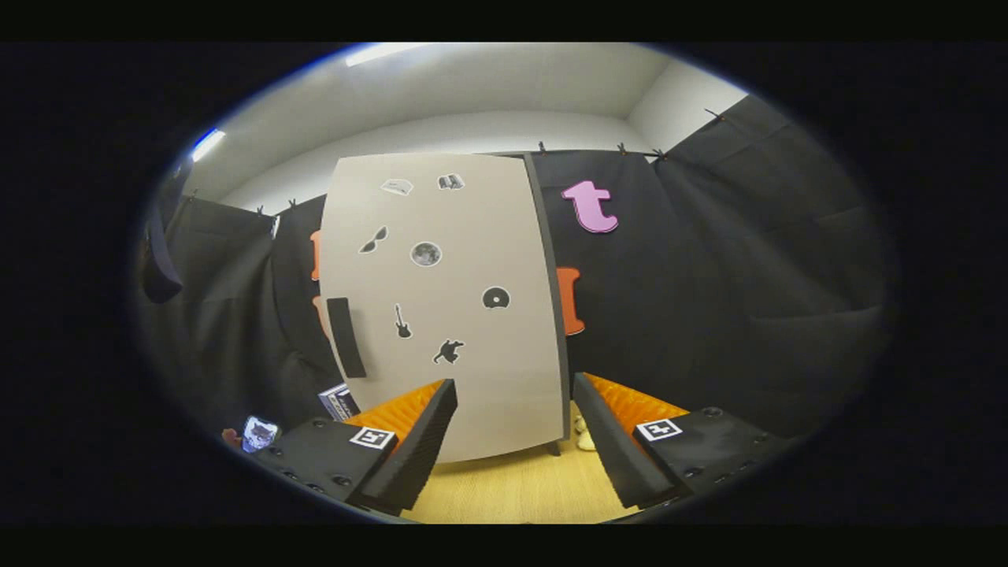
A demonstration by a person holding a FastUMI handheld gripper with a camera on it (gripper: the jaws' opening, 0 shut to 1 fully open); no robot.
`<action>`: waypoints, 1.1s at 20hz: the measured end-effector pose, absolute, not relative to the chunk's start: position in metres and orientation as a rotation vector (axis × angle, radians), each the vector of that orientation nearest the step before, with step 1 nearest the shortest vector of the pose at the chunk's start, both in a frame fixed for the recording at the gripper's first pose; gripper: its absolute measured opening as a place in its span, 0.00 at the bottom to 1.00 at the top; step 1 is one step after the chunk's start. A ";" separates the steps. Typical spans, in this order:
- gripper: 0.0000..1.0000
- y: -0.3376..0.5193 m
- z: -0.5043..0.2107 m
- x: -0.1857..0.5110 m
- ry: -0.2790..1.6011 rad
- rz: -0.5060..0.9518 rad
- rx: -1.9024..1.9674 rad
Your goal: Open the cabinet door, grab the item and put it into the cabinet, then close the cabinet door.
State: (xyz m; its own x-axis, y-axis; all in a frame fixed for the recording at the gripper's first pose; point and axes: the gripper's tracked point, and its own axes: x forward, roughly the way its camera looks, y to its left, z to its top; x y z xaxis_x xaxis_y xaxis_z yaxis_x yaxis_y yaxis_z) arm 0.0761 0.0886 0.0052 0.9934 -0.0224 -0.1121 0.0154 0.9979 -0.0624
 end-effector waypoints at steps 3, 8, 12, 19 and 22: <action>0.96 0.082 0.004 0.075 0.121 -0.009 -0.046; 0.96 0.076 0.008 0.071 0.124 -0.007 -0.055; 0.96 0.076 0.012 0.071 0.125 -0.002 -0.068; 0.96 0.083 0.014 0.067 0.133 0.007 -0.087; 0.96 0.085 0.015 0.065 0.136 0.005 -0.088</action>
